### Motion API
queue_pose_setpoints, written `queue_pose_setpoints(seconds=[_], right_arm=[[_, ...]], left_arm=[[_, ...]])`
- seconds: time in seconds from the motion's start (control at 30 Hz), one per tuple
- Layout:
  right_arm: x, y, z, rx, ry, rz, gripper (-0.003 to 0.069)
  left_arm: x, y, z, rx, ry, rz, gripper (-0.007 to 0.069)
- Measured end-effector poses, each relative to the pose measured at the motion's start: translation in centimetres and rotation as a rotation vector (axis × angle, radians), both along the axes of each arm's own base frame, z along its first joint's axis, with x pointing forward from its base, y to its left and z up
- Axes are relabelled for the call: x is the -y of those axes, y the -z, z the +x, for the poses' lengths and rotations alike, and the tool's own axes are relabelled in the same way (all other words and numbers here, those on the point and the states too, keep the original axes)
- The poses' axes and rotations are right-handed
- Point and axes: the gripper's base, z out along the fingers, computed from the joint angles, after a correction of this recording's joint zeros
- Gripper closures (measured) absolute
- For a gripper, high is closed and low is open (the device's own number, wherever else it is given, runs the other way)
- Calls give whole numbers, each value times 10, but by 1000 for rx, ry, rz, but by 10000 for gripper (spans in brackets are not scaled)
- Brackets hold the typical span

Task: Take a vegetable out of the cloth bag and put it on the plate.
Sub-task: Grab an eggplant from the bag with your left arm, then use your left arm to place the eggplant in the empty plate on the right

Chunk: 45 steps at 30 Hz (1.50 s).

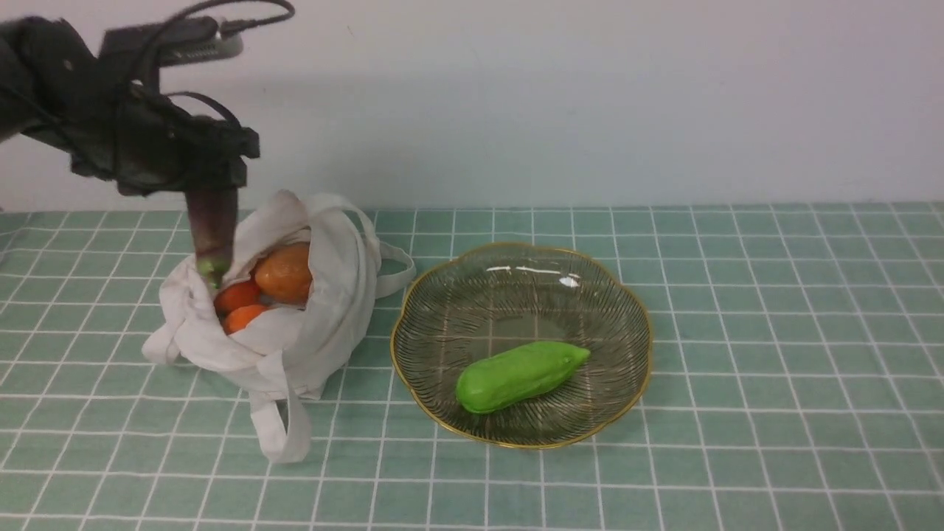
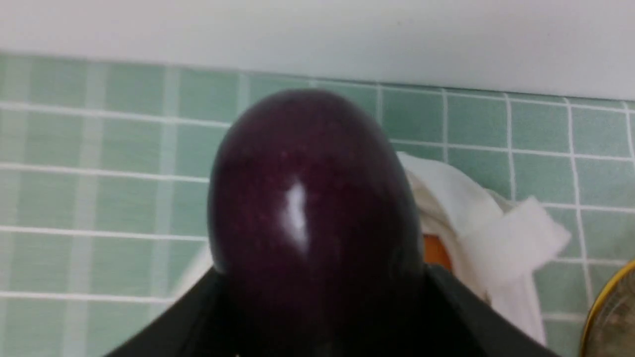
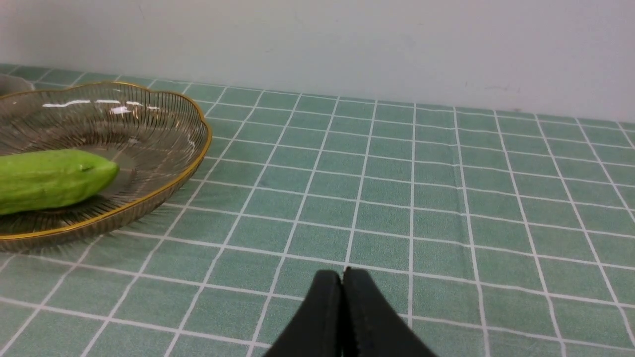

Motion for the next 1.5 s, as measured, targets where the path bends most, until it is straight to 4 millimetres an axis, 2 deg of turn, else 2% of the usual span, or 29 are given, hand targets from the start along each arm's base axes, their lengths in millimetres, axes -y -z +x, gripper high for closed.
queue_pose_setpoints(seconds=[0.03,0.1,0.17,0.2,0.23,0.3,0.33,0.43,0.47,0.53,0.6,0.7,0.8,0.9,0.97,1.0,1.03,1.13,1.23,1.3,1.37,1.4,1.43,1.47,1.5], right_arm=[[0,0,0,0,0,0,673],[0,0,0,0,0,0,673],[0,0,0,0,0,0,673],[0,0,0,0,0,0,673],[0,0,0,0,0,0,673],[0,0,0,0,0,0,673],[0,0,0,0,0,0,673],[0,0,0,0,0,0,673],[0,0,0,0,0,0,673],[0,0,0,0,0,0,673],[0,0,0,0,0,0,673],[0,0,0,0,0,0,673],[0,0,0,0,0,0,673],[0,0,0,0,0,0,673],[0,0,0,0,0,0,673],[0,0,0,0,0,0,673],[0,0,0,0,0,0,673],[0,0,0,0,0,0,673],[0,0,0,0,0,0,673],[0,0,0,0,0,0,673],[0,0,0,0,0,0,673],[0,0,0,0,0,0,673],[0,0,0,0,0,0,673],[0,0,0,0,0,0,673],[0,0,0,0,0,0,673]], left_arm=[[0,-3,-2,1,1,0,230],[0,-32,-27,-3,35,84,230],[12,-41,-38,-18,90,121,230],[20,-44,-43,-31,122,131,230],[38,-43,-47,-47,181,134,230],[60,-40,-50,-61,245,128,230],[85,-34,-51,-69,316,120,230],[133,-15,-48,-40,442,131,230],[154,-4,-45,-22,497,151,230],[183,16,-42,0,580,210,230],[197,30,-40,13,630,264,230],[224,62,-36,50,745,396,230],[242,89,-29,114,847,519,223],[249,104,-24,155,879,554,176],[251,110,-21,164,860,538,105],[252,111,-21,165,857,538,85],[252,112,-20,168,835,525,34],[251,110,-19,178,801,511,-29],[251,104,-23,160,754,504,-36],[250,96,-28,144,722,508,-21],[250,70,-45,124,661,512,62],[250,68,-47,122,653,511,71],[247,43,-64,106,605,527,178],[246,40,-65,113,603,523,178],[240,17,-83,94,560,543,299]])
